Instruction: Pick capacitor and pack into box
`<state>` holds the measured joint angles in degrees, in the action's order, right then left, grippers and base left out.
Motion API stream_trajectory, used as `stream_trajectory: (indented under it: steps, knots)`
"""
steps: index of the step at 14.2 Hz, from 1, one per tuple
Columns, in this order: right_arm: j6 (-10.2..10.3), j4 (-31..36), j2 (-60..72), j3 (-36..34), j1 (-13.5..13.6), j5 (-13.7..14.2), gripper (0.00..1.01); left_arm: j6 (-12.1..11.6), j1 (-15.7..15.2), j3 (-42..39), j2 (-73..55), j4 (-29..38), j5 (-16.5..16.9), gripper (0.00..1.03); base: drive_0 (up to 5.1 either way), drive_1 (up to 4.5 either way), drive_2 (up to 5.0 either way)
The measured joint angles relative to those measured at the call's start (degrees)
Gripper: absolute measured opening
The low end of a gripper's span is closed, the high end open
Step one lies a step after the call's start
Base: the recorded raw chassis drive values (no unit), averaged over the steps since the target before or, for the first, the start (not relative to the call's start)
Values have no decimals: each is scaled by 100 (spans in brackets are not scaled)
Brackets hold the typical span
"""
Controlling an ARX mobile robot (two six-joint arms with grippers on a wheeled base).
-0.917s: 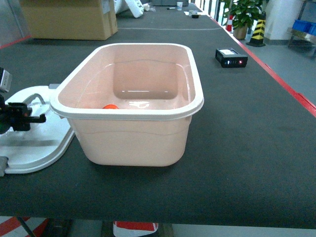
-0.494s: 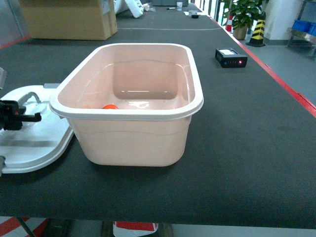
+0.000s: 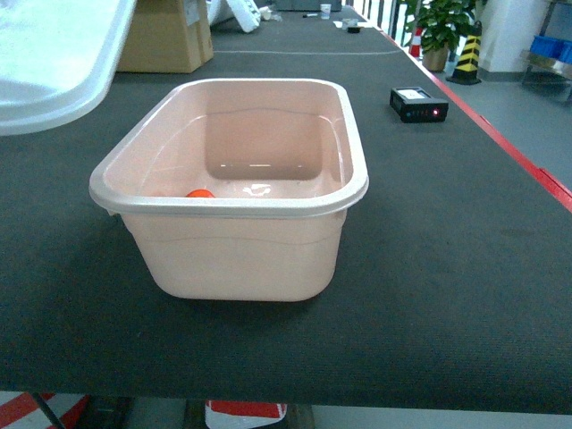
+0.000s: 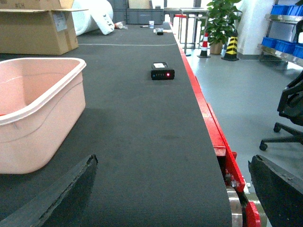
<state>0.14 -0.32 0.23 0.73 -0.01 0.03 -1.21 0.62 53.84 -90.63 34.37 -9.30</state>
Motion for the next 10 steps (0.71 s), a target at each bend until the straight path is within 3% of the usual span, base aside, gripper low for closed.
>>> stream_trajectory:
  steps: [1, 4, 5, 7, 10]
  knots:
    - [0, 0, 0, 0, 0, 0, 98, 238, 542, 11, 26, -168, -275, 2, 0, 0, 0]
    - [0, 2, 0, 0, 0, -2, 98, 619, 1727, 245, -398, -400, -1040, 2, 0, 0, 0]
    - [0, 0, 0, 0, 0, -2, 98, 695, 2474, 931, -938, -546, -1497, 2, 0, 0, 0]
    - [0, 0, 0, 0, 0, 0, 98, 678, 2747, 1364, -1394, -686, -1709, 2, 0, 0, 0]
    - [0, 0, 0, 0, 0, -2, 98, 682, 2767, 1792, -1915, -896, -1934, 2, 0, 0, 0]
